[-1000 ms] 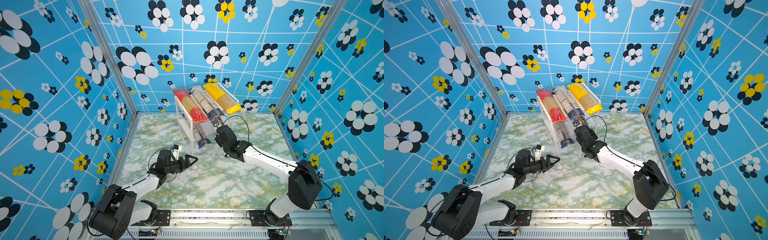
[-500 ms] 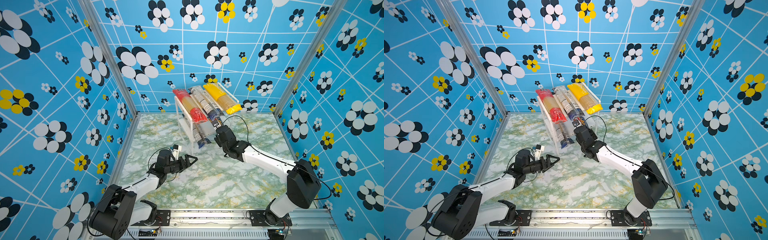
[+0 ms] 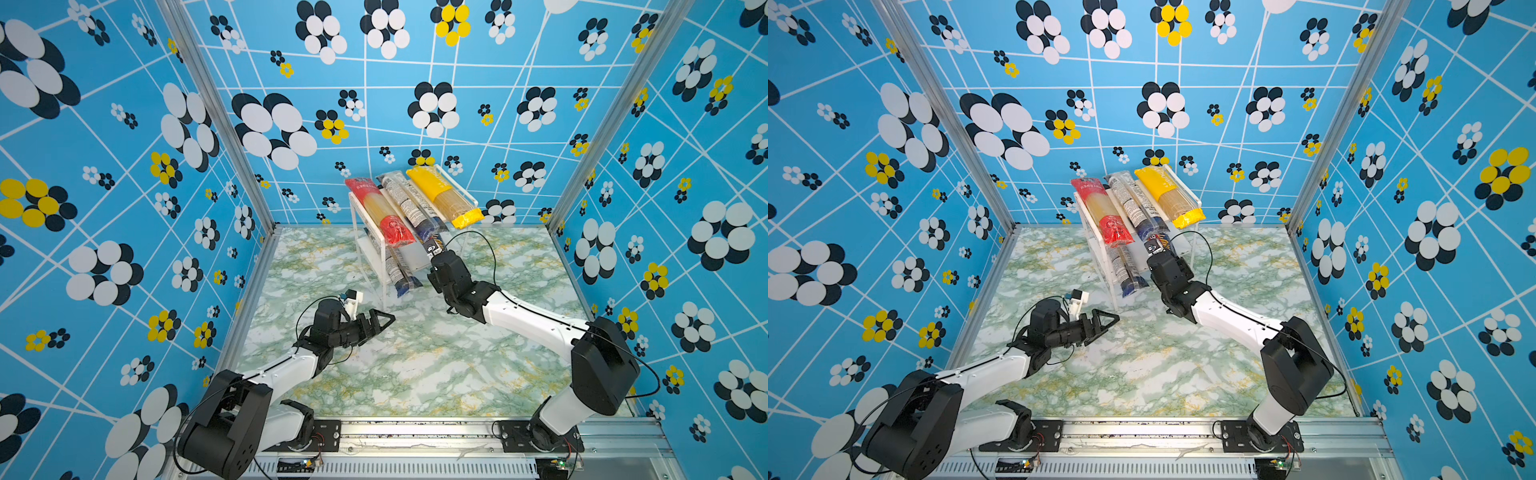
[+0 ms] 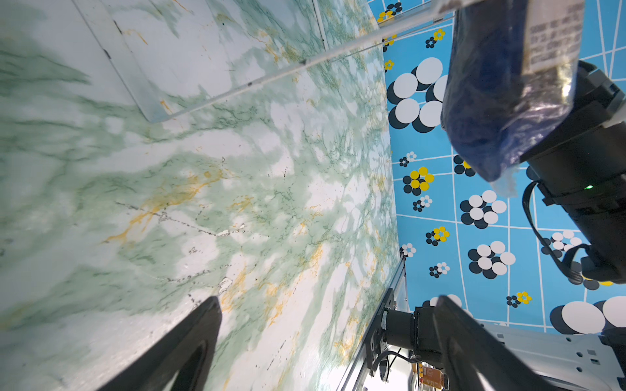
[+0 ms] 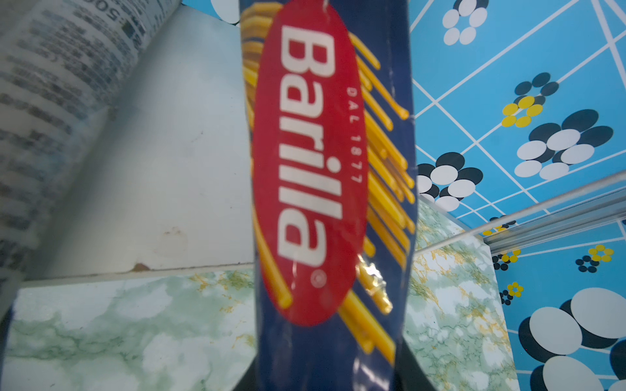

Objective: Place and organize the pasta boxes and bags onto the shelf
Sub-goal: 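Push the blue Barilla box deeper into the shelf's lower tier with the right gripper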

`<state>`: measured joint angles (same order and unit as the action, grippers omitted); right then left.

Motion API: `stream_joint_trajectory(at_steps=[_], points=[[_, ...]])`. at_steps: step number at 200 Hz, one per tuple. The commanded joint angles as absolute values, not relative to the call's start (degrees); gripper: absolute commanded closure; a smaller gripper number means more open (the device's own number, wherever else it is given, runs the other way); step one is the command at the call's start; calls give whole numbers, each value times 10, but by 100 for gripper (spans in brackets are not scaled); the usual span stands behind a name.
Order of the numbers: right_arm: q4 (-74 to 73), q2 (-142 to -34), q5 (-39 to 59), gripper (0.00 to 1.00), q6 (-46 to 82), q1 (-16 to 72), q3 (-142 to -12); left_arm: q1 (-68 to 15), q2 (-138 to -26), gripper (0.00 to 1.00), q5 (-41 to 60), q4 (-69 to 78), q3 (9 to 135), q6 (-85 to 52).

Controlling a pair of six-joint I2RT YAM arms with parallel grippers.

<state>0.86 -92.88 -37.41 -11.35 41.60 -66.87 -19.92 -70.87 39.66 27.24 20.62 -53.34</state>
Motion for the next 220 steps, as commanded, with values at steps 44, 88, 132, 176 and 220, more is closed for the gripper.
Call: stream_joint_trajectory(at_steps=[44,88,132,176,220], points=[[-88,-919,-396,88,-87,413,-709,-193,-685,1,398,265,196,-522],[-90,-923,-391,80,-87,412,-711,-190,-672,1,395,258,192,-522],[-89,-929,-387,77,-80,412,-713,-188,-671,1,395,254,191,-519],[-92,-932,-387,72,-75,412,-712,-188,-669,1,396,254,190,-519],[-100,-930,-387,69,-71,412,-710,-187,-669,1,396,254,189,-519]])
